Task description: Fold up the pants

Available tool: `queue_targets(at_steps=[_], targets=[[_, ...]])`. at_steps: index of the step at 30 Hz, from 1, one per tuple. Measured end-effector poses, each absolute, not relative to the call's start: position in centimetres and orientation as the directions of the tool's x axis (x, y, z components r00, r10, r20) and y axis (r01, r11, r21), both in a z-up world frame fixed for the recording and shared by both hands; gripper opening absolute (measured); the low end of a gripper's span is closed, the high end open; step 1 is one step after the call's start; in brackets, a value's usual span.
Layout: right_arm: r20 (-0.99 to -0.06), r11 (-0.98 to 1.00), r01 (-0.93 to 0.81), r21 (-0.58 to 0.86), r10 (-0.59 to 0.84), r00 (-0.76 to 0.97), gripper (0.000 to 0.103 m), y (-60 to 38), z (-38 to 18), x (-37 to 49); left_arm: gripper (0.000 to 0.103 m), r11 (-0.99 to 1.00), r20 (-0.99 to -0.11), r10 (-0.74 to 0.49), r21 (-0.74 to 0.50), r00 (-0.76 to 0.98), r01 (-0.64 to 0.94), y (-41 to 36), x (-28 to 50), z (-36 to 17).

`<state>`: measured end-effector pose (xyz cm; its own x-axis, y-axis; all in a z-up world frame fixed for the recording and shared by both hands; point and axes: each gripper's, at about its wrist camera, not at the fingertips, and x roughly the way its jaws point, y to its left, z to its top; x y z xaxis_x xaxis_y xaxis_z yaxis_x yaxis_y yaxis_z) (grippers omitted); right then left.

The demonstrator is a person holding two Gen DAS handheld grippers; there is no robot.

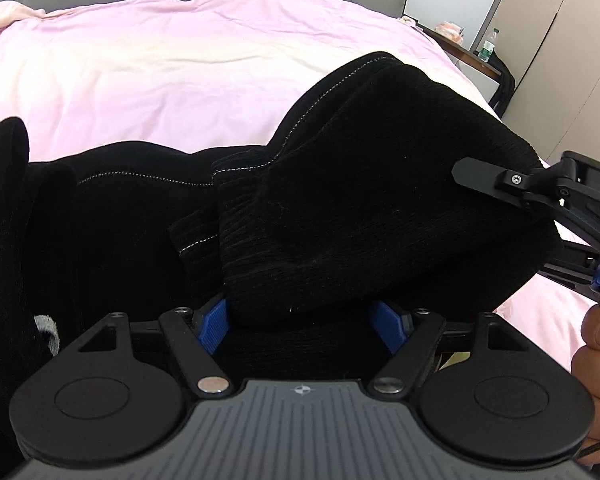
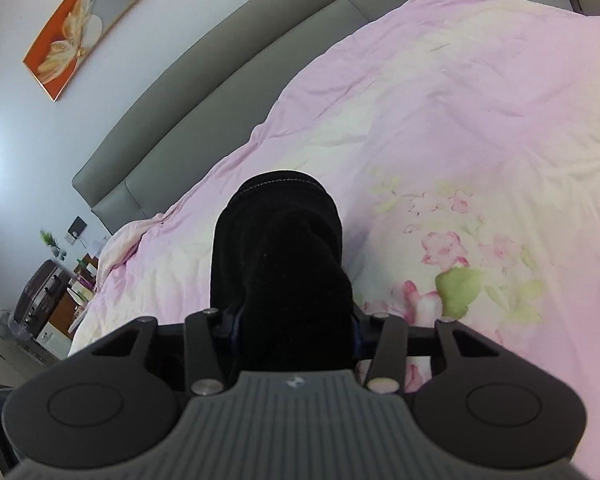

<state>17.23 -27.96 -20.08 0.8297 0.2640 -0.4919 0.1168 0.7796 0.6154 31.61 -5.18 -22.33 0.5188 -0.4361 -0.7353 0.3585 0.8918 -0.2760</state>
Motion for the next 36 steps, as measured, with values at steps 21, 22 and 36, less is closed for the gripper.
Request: queue_targets(at_steps=[21,22,36], targets=[[-0.479,0.608,0.234,0.759,0.278,0.832,0.038,-29.2,-22.2,18.5,0.065,0.895,-0.683,-0.443,-0.296,0.581,0.334,-4.6,29.7,-20.5],[-0.455,0.635,0.200,0.746,0.267,0.849,0.038,-28.4,-21.3,18.1,0.064,0.892,-0.671,-0.451,-0.313,0.588,0.327,-3.5,29.4,-19.5],[-0.474,0.645,0.287,0.708,0.133,0.871,0.037,-23.8,-17.3,15.5,0.074,0.943,-0.675,-0.103,-0.301,0.731,-0.145,21.4,26.6,-18.5]])
